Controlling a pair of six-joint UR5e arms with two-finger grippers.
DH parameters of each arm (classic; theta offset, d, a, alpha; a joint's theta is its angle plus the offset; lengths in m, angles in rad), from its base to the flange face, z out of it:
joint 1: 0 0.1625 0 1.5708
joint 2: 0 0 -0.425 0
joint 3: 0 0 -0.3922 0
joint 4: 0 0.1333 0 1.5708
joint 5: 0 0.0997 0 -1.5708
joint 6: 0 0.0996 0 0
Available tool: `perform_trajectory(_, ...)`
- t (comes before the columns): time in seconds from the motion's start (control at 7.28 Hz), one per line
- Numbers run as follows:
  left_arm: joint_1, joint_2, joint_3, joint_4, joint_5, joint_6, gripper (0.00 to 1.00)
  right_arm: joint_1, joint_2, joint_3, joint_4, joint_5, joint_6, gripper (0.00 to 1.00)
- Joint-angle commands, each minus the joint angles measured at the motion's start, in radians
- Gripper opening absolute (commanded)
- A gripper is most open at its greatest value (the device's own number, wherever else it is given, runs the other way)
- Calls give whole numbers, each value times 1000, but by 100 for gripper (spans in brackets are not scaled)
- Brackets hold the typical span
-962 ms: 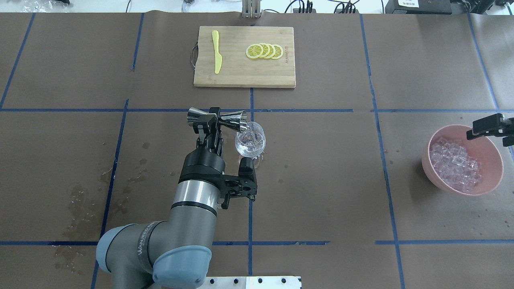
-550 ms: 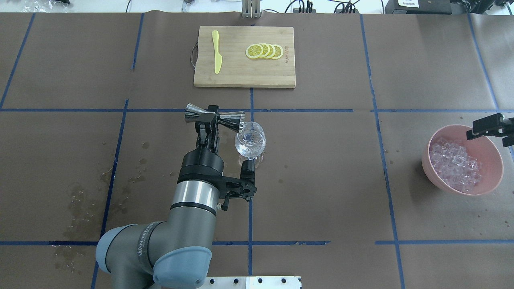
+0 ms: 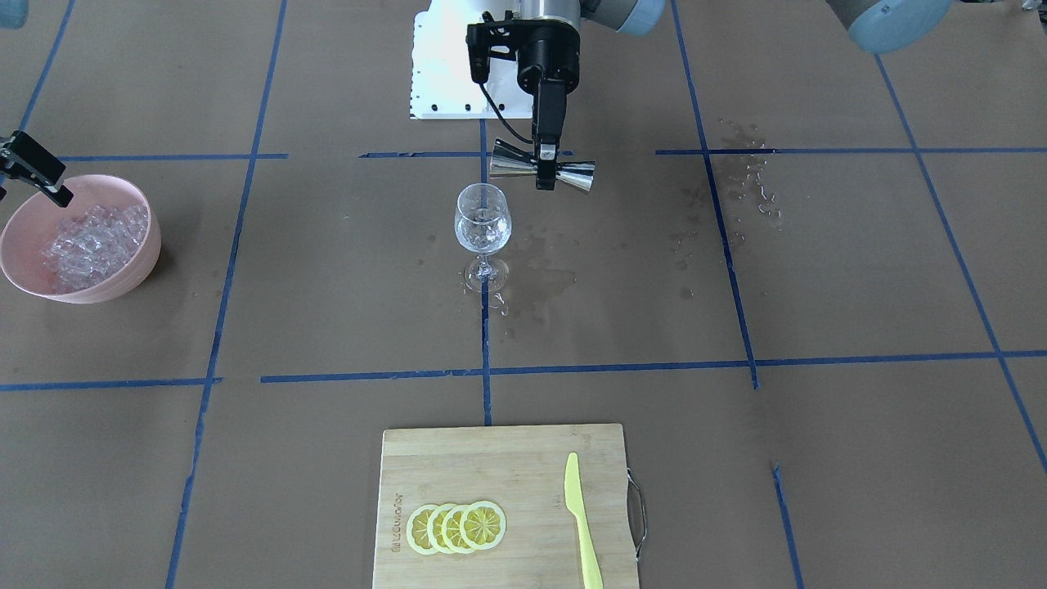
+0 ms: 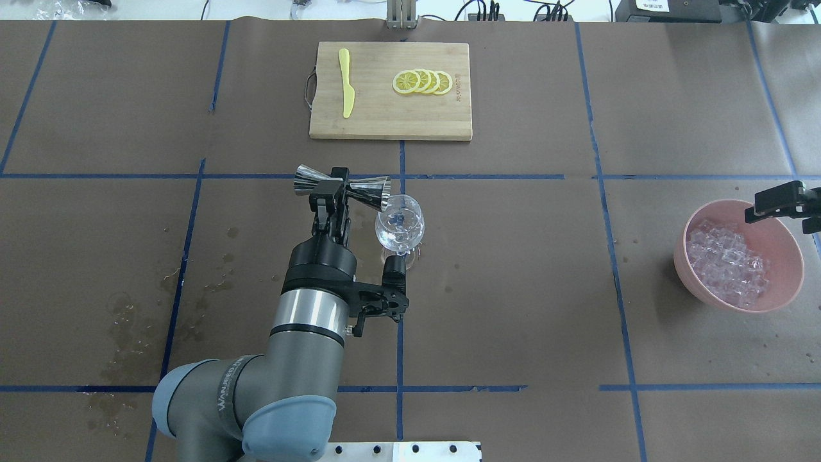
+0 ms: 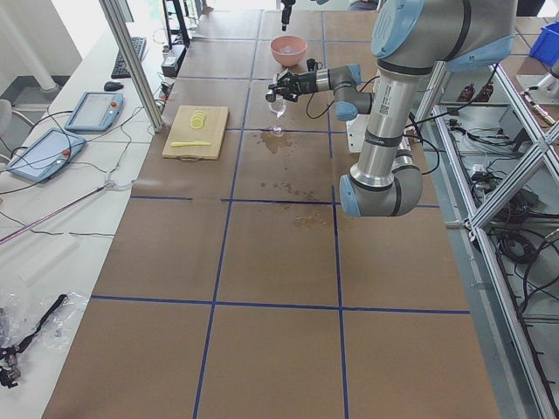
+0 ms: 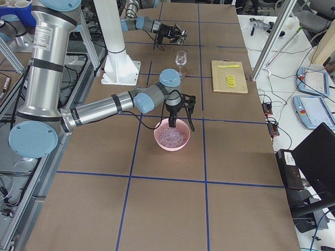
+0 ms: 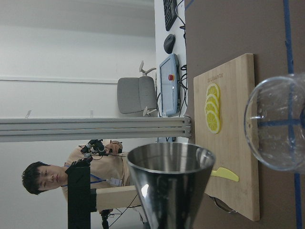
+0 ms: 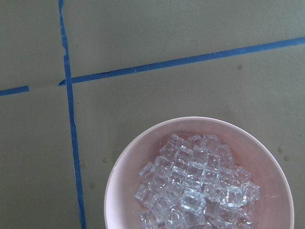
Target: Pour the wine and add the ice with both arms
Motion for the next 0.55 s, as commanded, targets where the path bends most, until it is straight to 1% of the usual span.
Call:
perform_trajectory(0.0,0,10,5,-22,0,-140,0,0,1,1,0,0,0,100)
perform_trajectory(0.27,3,20,9,-30,-1,-330,0,0,1,1,0,0,0,100)
perform_trajectory(0.41,2,29,5,-32,-1,-331,0,0,1,1,0,0,0,100)
